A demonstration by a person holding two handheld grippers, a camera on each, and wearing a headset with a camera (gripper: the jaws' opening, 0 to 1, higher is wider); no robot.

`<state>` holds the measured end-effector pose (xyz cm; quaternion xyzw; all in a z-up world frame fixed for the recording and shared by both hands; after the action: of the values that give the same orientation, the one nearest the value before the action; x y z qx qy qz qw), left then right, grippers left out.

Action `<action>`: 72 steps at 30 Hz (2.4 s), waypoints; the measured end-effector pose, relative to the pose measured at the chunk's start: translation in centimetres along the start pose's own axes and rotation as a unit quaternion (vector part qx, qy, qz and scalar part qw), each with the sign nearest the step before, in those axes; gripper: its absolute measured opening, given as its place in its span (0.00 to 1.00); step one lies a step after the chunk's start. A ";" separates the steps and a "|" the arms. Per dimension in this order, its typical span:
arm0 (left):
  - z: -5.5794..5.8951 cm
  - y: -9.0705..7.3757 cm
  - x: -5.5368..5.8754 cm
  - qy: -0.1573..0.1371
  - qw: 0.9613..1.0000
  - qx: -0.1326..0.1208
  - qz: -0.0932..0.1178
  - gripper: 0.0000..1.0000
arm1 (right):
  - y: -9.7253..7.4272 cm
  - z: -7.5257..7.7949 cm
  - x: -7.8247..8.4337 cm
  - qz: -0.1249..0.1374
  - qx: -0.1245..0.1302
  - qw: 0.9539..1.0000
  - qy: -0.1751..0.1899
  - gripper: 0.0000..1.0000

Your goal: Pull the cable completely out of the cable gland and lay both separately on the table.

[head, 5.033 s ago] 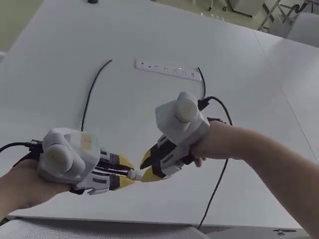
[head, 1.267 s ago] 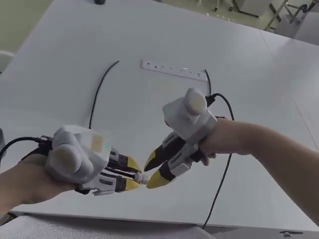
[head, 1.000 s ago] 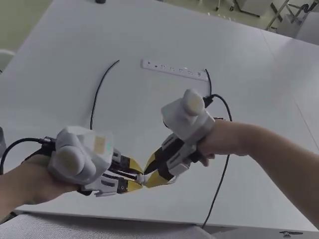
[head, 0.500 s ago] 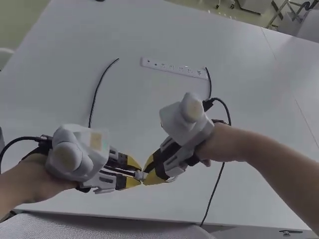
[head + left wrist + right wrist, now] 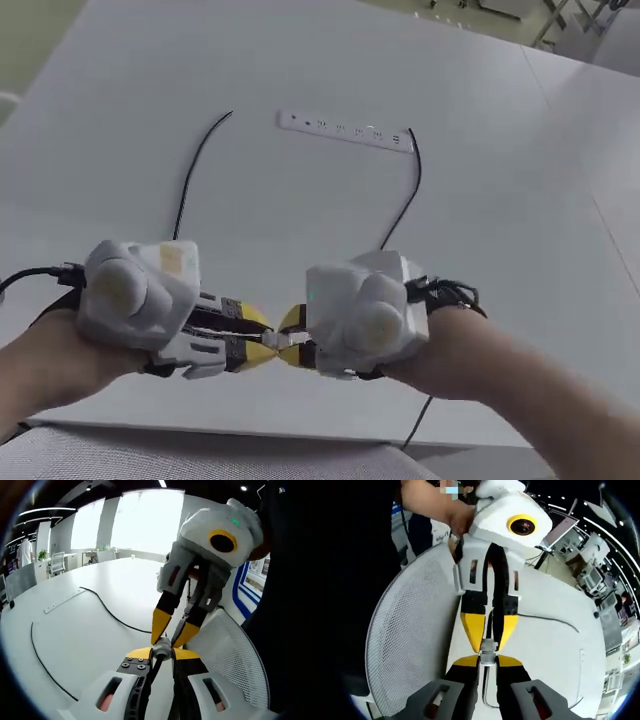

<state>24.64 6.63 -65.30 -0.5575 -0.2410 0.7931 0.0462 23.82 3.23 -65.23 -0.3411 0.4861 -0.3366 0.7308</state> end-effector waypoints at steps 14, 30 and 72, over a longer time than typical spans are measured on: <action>1.1 -0.1 0.2 -0.029 1.000 0.010 -0.002 0.15 | -0.1 -0.9 -0.3 -0.006 0.067 0.998 -0.007 0.07; 1.3 -0.7 0.2 -0.002 1.000 0.005 -0.002 0.15 | -0.7 -0.3 -0.3 0.039 0.071 0.994 0.070 0.13; 0.9 -1.3 -1.1 0.049 0.999 0.000 0.009 0.15 | -1.2 0.3 0.9 0.074 0.059 0.979 0.182 0.02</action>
<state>24.00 7.11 -63.60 -0.5980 -0.2335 0.7651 0.0507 24.14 1.93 -64.58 -0.1937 0.6140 -0.3664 0.6717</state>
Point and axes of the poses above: the centre of the closed fingertips' face, and the gripper's own axes: y roughly forward along the fingers, z roughly to its right, x roughly out of its underside, the point moved 3 cm from there along -y, roughly backward along the fingers, and after that the axes turned 3 degrees about -y, right-handed, at the moved point
